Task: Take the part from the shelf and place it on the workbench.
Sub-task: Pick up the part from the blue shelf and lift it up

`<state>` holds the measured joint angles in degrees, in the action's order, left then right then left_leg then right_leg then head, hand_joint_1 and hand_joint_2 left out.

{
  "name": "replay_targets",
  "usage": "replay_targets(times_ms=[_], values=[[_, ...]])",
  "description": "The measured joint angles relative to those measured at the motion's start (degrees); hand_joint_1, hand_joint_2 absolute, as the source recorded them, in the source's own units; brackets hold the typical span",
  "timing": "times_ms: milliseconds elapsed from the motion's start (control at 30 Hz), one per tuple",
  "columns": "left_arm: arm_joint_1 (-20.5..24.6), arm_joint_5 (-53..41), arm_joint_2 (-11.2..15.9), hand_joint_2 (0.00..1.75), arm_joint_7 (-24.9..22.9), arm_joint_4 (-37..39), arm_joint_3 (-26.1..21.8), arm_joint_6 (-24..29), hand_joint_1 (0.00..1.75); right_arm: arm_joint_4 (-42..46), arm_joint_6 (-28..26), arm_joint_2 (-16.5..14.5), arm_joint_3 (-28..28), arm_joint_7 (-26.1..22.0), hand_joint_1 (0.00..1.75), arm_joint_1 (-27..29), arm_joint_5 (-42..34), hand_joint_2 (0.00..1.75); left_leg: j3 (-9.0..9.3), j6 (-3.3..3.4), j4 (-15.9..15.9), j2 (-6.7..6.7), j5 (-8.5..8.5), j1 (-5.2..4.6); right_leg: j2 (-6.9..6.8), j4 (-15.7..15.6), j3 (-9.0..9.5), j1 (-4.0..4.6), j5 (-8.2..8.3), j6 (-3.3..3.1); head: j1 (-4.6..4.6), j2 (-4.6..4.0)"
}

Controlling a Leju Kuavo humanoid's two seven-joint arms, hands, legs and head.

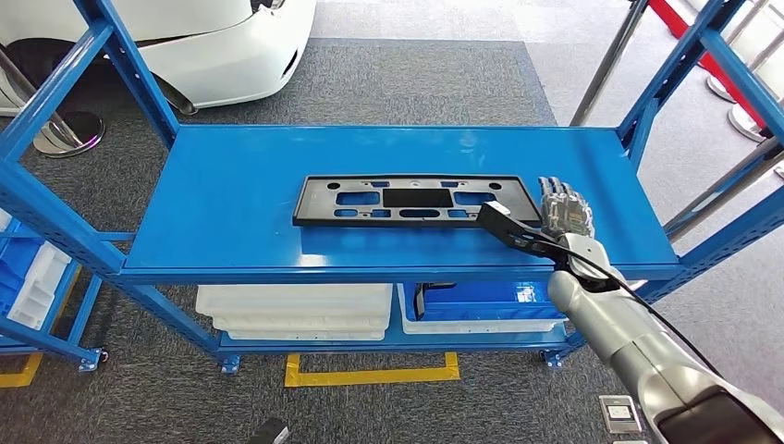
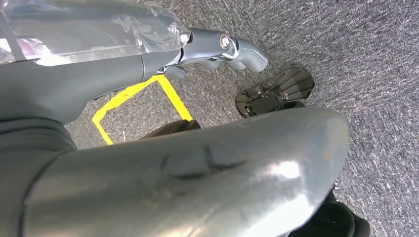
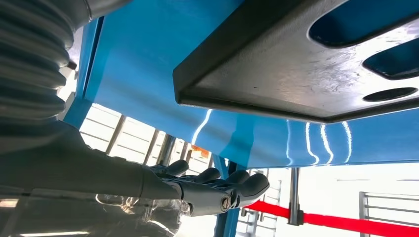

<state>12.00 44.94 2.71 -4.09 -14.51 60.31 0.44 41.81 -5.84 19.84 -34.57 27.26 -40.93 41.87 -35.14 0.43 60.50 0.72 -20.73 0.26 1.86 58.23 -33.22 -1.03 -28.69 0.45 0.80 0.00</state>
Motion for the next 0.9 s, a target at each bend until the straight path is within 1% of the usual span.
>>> replay_targets(times_ms=[167,367,500,633,900], values=[[0.0,0.0,0.0,0.00,0.0,0.0,-0.1,0.0,0.00,-1.0,-0.6,-0.1,-0.3,0.0,0.00,-0.4,0.9,1.75,0.00,0.00,0.0,0.01,0.00,0.00,0.00,0.0,0.00,0.00,0.00,0.00,-0.04,0.00],[-0.1,-0.6,0.0,0.00,0.0,0.0,-0.1,-0.2,0.00,-1.4,-2.3,-0.3,-1.6,0.4,0.00,-1.7,5.3,1.75,0.00,0.00,0.0,0.01,0.00,0.00,-0.01,0.0,0.01,0.00,0.00,0.00,0.00,0.00],[0.0,-1.0,0.0,0.00,0.0,0.0,-0.1,-0.7,0.00,-1.4,-2.1,-0.7,-2.6,1.0,0.00,-2.6,7.2,1.75,0.00,0.00,0.0,0.02,0.00,0.00,-0.02,0.0,0.01,0.00,0.00,0.00,0.02,0.00],[0.0,-1.3,-0.1,0.00,0.0,0.0,-0.1,-0.9,0.00,-1.3,-1.6,-1.4,-3.7,0.7,0.00,-3.0,7.0,1.75,0.00,0.00,0.0,0.02,0.00,0.01,-0.02,0.0,0.01,0.00,0.00,0.00,0.02,0.00],[0.2,-2.1,-0.1,0.00,-0.2,0.0,-0.1,-1.0,0.00,-2.5,-1.6,-3.8,-5.2,-1.9,0.00,-3.4,4.6,1.75,0.00,-0.01,0.0,0.02,0.00,0.02,-0.01,0.0,0.01,0.01,-0.01,0.00,0.01,0.00]])
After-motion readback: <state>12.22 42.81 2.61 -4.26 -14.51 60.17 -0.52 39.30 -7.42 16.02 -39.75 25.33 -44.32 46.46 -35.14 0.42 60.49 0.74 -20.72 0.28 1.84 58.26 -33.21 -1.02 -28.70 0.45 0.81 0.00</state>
